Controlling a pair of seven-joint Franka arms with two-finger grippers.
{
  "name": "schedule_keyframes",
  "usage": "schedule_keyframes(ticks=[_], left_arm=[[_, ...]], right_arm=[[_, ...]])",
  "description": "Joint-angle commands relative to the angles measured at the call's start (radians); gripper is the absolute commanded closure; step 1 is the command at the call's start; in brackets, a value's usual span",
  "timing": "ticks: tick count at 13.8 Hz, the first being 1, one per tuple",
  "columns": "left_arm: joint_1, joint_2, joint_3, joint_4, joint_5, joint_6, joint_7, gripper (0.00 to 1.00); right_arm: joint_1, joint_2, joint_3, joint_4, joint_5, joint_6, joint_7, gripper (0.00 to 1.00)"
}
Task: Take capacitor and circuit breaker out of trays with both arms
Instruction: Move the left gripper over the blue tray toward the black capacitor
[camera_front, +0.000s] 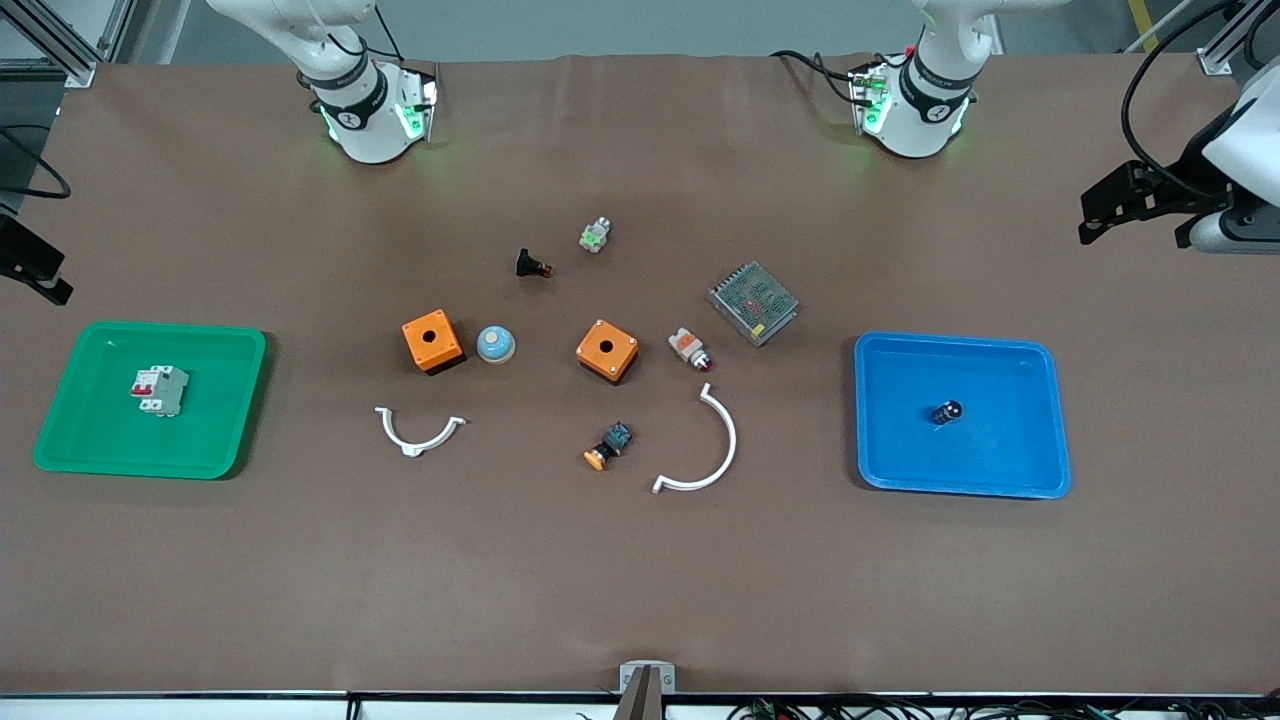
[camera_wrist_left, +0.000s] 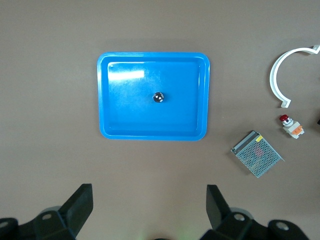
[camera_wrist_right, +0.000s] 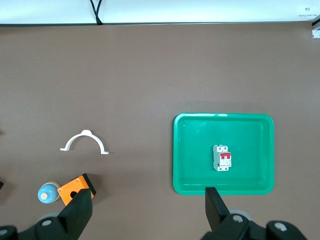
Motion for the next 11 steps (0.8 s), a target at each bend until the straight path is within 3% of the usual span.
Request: schedule_keyframes(ticks=[1, 7, 11], left_arm=[[0.005, -0.008, -0.002, 0.008, 0.017, -0.02, 0.026, 0.0], [0.013, 0.058, 0.029, 0.01, 0.018, -0.015, 0.057, 0.0], [0.033, 0.115, 0.027, -0.073, 0.018, 0.116, 0.049, 0.0]], right_arm=[[-0.006, 0.011, 0.003, 0.026, -0.009, -0.009, -0.005, 0.0], [-0.006, 0.011, 0.003, 0.026, -0.009, -0.009, -0.004, 0.0], [-0.007, 0.011, 0.003, 0.026, -0.009, -0.009, -0.004, 0.0]])
